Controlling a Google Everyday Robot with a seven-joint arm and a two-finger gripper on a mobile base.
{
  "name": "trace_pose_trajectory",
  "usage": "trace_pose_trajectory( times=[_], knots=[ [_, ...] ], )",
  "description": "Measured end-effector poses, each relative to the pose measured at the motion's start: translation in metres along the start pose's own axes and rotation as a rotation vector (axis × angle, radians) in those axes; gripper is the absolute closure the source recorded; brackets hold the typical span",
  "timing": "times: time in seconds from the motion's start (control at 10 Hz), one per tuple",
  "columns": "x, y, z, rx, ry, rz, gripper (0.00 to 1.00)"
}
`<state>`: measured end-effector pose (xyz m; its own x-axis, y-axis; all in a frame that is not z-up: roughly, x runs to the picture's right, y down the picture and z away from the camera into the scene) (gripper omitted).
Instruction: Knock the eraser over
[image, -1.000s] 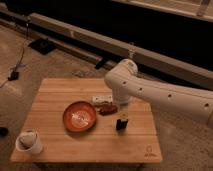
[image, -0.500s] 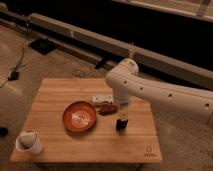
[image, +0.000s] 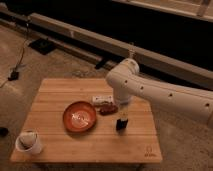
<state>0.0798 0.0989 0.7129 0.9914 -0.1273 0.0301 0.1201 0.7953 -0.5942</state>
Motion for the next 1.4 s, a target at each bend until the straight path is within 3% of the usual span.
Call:
trace_pose_trajectory(
  times=[0.4,0.6,1.1,1.4],
  knots=[
    [0.008,0.011,0.030,-0.068,-0.019,-0.019,0.35],
    [0.015,0.015,0.042,-0.086,-0.027,-0.017,0.35],
    [0.041,0.028,0.049,-0.130,-0.023,0.014,0.35],
    [0.049,0.049,0.051,-0.196,-0.016,0.001,0.35]
  ],
)
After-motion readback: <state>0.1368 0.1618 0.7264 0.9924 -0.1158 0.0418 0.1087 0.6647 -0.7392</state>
